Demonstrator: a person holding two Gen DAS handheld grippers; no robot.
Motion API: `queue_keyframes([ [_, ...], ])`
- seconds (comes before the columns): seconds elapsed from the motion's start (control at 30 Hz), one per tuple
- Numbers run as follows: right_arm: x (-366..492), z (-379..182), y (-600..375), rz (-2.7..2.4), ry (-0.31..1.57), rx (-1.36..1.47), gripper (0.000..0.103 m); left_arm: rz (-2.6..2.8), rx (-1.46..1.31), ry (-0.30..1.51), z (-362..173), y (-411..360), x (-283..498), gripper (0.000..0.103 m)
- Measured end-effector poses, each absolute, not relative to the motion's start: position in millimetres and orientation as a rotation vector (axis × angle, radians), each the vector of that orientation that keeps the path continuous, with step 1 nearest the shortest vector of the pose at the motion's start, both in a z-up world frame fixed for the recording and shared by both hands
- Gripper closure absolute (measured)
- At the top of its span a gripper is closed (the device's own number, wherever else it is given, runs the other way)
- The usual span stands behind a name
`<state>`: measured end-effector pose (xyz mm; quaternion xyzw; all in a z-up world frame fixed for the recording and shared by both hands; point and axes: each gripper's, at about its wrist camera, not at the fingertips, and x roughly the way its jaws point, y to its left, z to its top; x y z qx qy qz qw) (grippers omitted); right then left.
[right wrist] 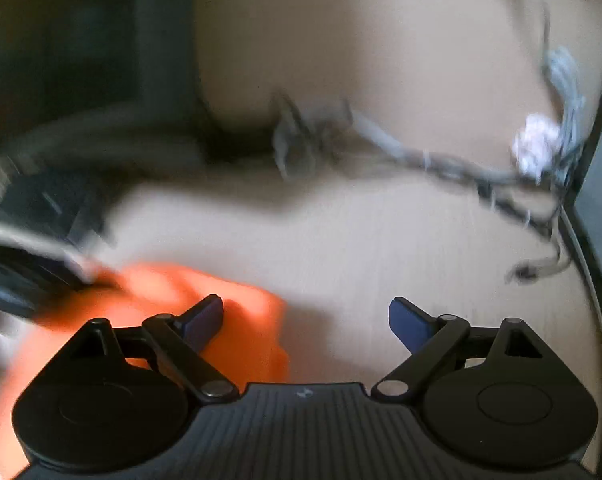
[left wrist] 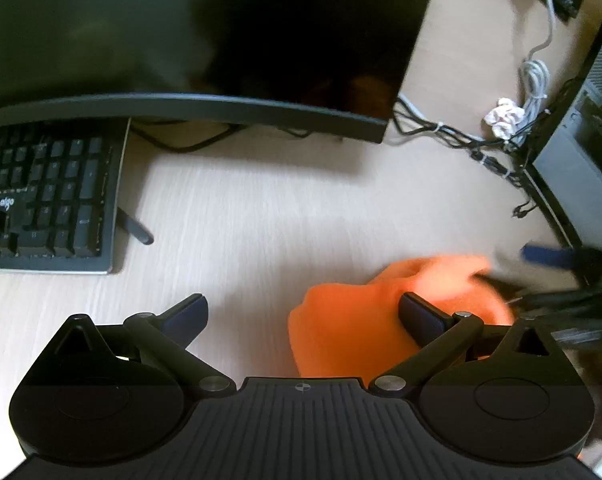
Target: Fold clothes
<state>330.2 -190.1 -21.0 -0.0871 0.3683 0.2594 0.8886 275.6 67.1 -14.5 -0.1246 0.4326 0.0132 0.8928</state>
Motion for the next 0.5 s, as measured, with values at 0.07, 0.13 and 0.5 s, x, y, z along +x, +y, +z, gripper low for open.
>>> queue_keyframes([
  [0.07,335,-35,-189,0.524,0.779,-0.179,0.012,0.023,-0.283,0.899,-16,72,274,0.0],
  [0.13,330,-31,-193,0.515,0.761,-0.183,0.012,0.02,-0.302,0.898,-18,76,272,0.0],
  [0.5,233,3,-227,0.709,0.727,-0.24,0.011,0.092,-0.393,0.915,-32,89,279,0.0],
])
